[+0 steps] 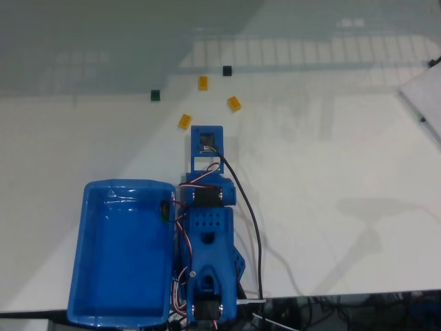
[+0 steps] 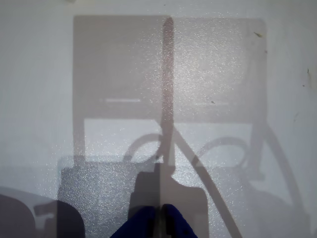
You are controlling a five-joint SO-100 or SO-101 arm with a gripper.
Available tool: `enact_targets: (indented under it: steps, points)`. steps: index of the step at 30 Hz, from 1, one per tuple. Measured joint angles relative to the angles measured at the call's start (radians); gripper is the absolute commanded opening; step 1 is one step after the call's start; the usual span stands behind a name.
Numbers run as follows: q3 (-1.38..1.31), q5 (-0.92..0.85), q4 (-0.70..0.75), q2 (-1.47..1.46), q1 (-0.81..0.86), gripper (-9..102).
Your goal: Pick up all the lego then put into the bin
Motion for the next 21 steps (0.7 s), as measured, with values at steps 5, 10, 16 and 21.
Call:
enact_targets:
  steps: [5,10,16,21]
  points:
    - [0.000,0.000,0.000,0.000,0.000,1]
    - [0.000,0.034,-0.037,0.000,0.000,26]
    - [-0.037,0.118,-0.215,-0.052,0.037,30]
    - [-0.262,0.209,-0.245,-0.362,0.037,29]
